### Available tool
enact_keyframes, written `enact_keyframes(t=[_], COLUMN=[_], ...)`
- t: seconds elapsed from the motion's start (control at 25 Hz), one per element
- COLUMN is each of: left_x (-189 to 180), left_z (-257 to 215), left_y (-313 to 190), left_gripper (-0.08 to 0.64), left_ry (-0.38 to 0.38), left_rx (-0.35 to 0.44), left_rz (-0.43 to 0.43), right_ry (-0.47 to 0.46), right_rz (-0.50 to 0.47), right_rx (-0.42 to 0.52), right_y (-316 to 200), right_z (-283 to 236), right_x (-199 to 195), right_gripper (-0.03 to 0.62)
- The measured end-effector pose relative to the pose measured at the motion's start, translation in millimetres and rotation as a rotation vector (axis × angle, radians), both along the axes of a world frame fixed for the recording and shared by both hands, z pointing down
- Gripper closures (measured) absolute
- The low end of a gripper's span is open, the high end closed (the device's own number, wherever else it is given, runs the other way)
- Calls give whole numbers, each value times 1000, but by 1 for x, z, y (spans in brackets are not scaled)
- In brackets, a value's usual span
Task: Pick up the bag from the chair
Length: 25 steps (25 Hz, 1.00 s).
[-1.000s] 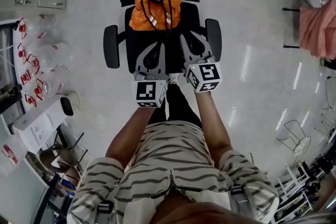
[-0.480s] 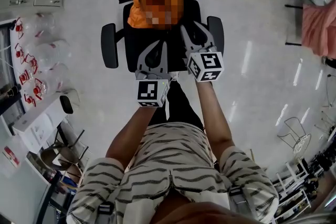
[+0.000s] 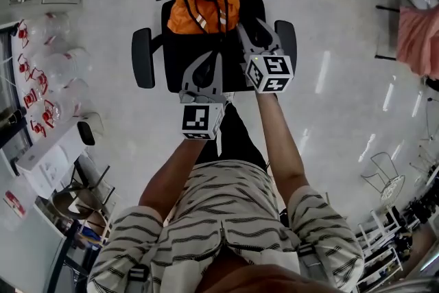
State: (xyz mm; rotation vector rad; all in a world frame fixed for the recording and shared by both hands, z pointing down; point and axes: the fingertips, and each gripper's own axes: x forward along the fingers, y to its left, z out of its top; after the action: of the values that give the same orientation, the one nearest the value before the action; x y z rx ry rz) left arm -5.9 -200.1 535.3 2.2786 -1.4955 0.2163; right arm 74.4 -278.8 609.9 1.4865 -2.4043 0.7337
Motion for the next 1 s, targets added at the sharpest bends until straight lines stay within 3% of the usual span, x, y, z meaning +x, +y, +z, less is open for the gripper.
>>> enact_keyframes(t=[0.44,1.0], left_x=[2,-1], left_z=[8,16], left_y=[-9,-19], left_gripper=[537,537], left_ry=[15,13], left_rx=[-15,-26], left_rz=[3,25], right_ry=[-20,19], right_rz=[-10,-93], right_rx=[-23,-59], right_y=[-31,-71], right_z=[31,69], right_x=[1,-2], right_gripper=[405,388])
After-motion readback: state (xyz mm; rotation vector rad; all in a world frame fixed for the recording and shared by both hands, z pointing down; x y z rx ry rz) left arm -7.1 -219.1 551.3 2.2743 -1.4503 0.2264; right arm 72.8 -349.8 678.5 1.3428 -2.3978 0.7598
